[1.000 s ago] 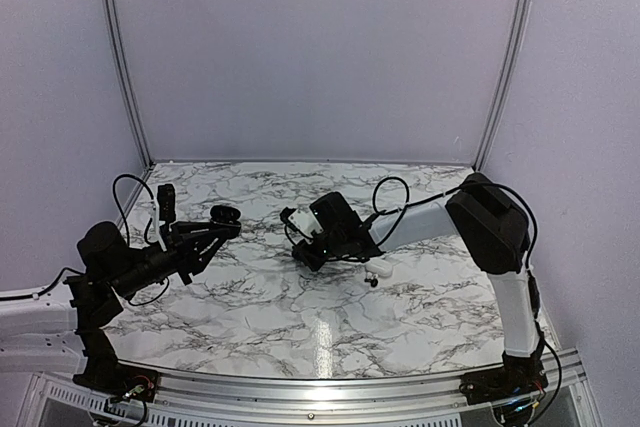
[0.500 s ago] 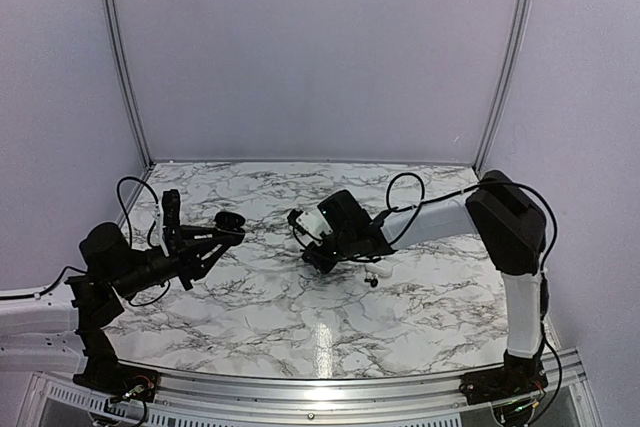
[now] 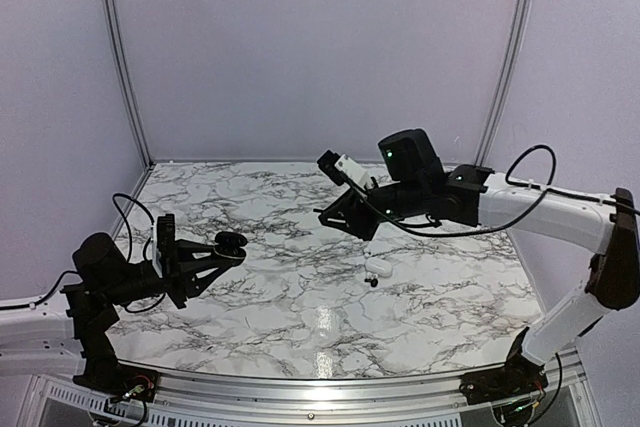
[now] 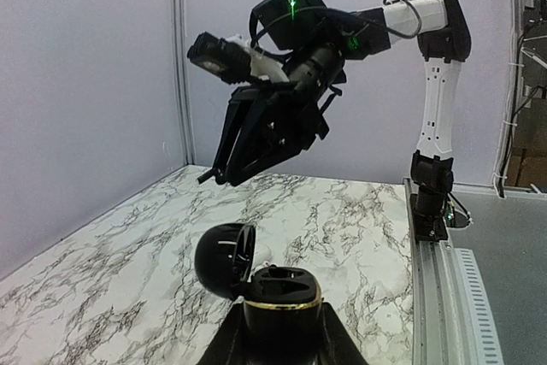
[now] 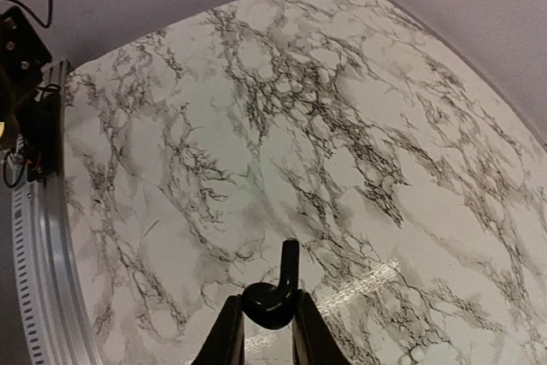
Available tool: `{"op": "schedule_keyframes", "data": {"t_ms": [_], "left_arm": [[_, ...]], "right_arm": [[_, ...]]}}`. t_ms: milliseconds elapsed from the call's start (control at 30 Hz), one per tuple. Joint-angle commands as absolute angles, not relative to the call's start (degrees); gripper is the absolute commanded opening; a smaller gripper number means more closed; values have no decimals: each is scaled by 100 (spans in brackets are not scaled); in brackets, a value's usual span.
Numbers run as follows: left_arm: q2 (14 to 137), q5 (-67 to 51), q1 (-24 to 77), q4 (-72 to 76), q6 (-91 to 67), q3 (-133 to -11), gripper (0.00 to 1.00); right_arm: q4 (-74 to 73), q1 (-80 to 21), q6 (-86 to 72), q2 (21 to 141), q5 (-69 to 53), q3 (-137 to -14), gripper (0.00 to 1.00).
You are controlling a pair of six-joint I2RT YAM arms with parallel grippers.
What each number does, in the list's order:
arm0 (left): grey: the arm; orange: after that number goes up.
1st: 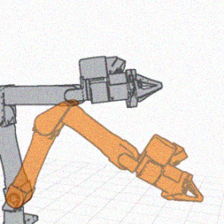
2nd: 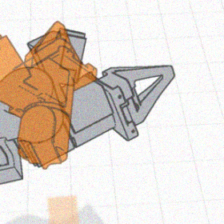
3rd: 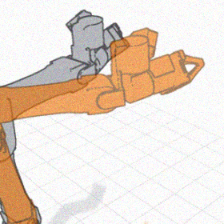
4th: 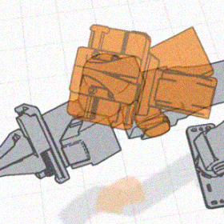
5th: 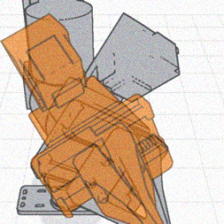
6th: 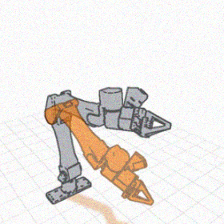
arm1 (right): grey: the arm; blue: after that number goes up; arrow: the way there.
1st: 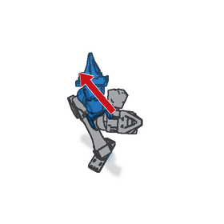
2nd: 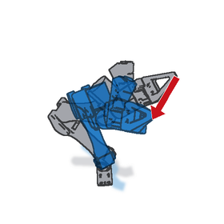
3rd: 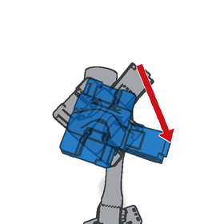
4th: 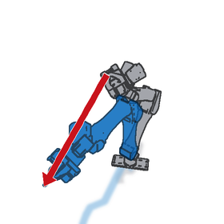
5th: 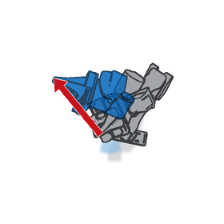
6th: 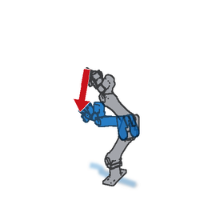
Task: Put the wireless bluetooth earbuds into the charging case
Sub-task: Pick up the right earbud from the center of the board, then insert the right earbud into the right side groove of the charging case.
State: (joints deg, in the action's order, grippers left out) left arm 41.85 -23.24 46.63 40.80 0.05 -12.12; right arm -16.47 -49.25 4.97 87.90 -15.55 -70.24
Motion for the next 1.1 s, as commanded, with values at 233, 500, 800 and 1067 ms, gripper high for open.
{"op": "schedule_keyframes", "data": {"t_ms": [233,500,800,1067], "left_arm": [[4081,-2704,5000,4105,547,-1274,2],[4150,-2664,5293,3307,909,-1672,1],[4165,-2575,5506,3163,1168,-1720,0],[4148,-2178,5735,2911,1560,-1765,0]], "right_arm": [[-3721,-5802,968,8080,-2872,-8070,12],[-4514,-6411,1322,8372,-2714,-8748,11],[-4801,-6767,1165,8828,-2775,-9131,10],[-4641,-6768,651,9107,-3313,-9193,10]]}}
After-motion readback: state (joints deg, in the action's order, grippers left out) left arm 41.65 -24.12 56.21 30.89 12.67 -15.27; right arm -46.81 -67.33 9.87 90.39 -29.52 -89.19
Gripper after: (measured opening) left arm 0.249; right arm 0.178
